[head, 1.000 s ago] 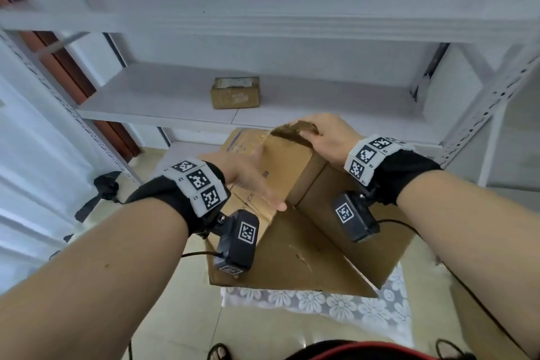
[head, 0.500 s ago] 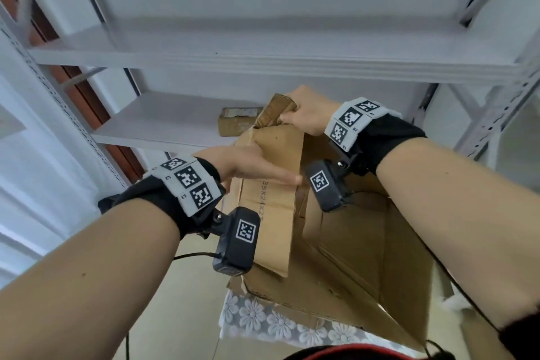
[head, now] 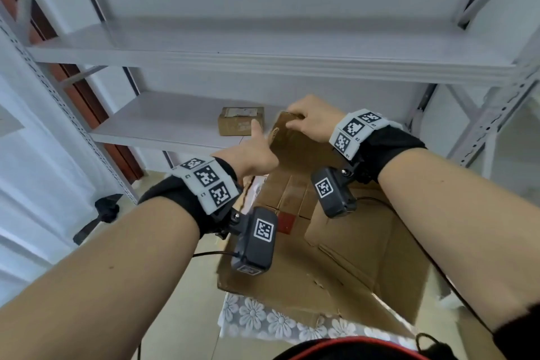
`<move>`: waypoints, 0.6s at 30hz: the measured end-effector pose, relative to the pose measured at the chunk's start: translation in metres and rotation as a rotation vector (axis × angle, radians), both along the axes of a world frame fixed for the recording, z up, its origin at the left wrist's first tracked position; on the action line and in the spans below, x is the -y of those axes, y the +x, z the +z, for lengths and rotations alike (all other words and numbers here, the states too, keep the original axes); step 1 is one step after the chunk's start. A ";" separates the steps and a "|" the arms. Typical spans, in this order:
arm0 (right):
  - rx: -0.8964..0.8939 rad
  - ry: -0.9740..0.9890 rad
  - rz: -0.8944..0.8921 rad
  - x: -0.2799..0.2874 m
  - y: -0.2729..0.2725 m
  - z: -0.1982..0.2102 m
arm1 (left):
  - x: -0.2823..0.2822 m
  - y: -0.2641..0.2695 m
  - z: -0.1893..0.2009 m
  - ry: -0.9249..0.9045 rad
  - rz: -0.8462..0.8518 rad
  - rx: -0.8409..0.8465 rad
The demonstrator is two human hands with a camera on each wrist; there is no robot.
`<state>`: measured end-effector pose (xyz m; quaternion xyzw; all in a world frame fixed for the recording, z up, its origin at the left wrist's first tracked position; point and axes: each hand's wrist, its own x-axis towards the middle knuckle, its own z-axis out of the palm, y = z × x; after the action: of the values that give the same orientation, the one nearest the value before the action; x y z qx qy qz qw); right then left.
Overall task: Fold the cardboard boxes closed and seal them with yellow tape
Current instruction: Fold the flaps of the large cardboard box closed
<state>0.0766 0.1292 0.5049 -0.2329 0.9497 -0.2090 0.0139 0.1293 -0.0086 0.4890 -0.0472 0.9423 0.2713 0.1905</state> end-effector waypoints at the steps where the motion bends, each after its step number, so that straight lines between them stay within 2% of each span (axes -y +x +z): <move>1: 0.014 -0.011 -0.027 -0.010 0.000 -0.005 | 0.001 0.002 0.002 0.006 -0.018 0.013; 6: -0.003 -0.035 -0.122 -0.041 0.008 -0.029 | -0.015 0.007 -0.002 -0.031 -0.117 -0.001; 10: -0.082 -0.062 -0.082 -0.036 0.016 -0.027 | -0.030 0.007 -0.006 0.036 -0.140 0.049; 14: -0.104 -0.083 -0.096 -0.036 0.021 -0.028 | -0.036 0.004 -0.003 0.053 -0.100 -0.125; 18: -0.065 -0.090 -0.175 -0.052 0.030 -0.035 | -0.034 0.005 -0.001 0.063 -0.117 -0.113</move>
<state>0.1063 0.1810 0.4695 -0.1564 0.9560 -0.2442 -0.0456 0.1341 0.0253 0.4881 0.0296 0.9436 0.2915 0.1540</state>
